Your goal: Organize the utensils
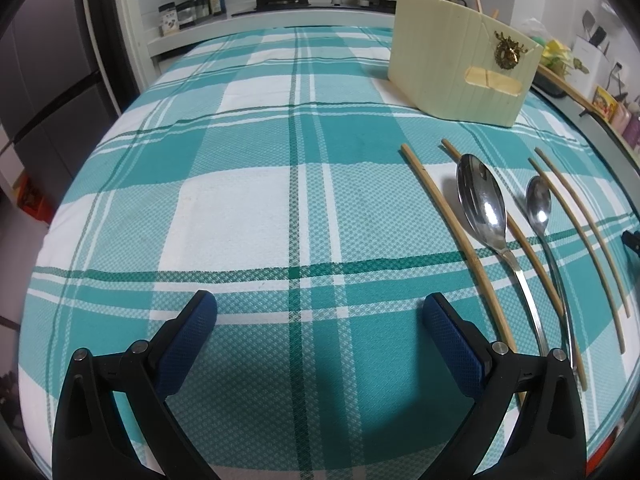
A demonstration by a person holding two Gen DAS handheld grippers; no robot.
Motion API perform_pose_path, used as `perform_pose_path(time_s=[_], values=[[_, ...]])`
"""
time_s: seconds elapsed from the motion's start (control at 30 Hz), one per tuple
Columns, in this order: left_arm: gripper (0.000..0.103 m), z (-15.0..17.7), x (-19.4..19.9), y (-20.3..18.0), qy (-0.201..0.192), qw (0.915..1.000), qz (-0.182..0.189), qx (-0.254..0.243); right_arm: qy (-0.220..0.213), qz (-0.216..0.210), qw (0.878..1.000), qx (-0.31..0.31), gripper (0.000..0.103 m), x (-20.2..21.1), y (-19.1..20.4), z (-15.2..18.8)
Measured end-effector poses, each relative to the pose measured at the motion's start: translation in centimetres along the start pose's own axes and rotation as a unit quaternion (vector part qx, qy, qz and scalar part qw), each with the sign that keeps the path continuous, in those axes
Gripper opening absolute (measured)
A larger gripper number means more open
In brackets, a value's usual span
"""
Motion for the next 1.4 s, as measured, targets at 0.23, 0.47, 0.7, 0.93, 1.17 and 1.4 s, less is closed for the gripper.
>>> perform_pose_path(time_s=[0.23,0.47,0.7,0.93,1.17,1.4], values=[[0.103,0.0,0.0,-0.1,0.001,1.0000,-0.002,0.001,0.005,0.004,1.000,0.001,0.067,-0.2,0.1,-0.1],[0.103,0.0,0.0,-0.1,0.001,1.0000,-0.003,0.001,-0.007,0.006,1.000,0.000,0.067,0.2,0.1,-0.1],[0.103,0.0,0.0,-0.1,0.001,1.0000,-0.003,0.001,-0.001,0.002,1.000,0.004,0.067,-0.1,0.2,-0.2],[0.103,0.3,0.1,0.0,0.001,1.0000,-0.003,0.006,0.002,0.003,1.000,0.004,0.067,-0.2,0.2,-0.1],[0.102,1.1,1.7,0.1,-0.004,0.9988,0.039,0.031,-0.006,-0.039,0.999,0.004,0.067,0.6,0.0,0.1],[0.102,2.8,5.4,-3.0,-0.040,0.9954,0.085,0.021,-0.035,-0.110,0.992,0.047,0.067,4.6,2.7,1.8]])
Point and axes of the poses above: each gripper's, at about its wrist camera, not at the fingertips, and x roughly against the way its jaws point, y to its left, z to its underside, the point moved 3 cm from there along -x, roughly the way its jaws point, and after that the axes turned 13 degrees about y, right-handed, at the moved point
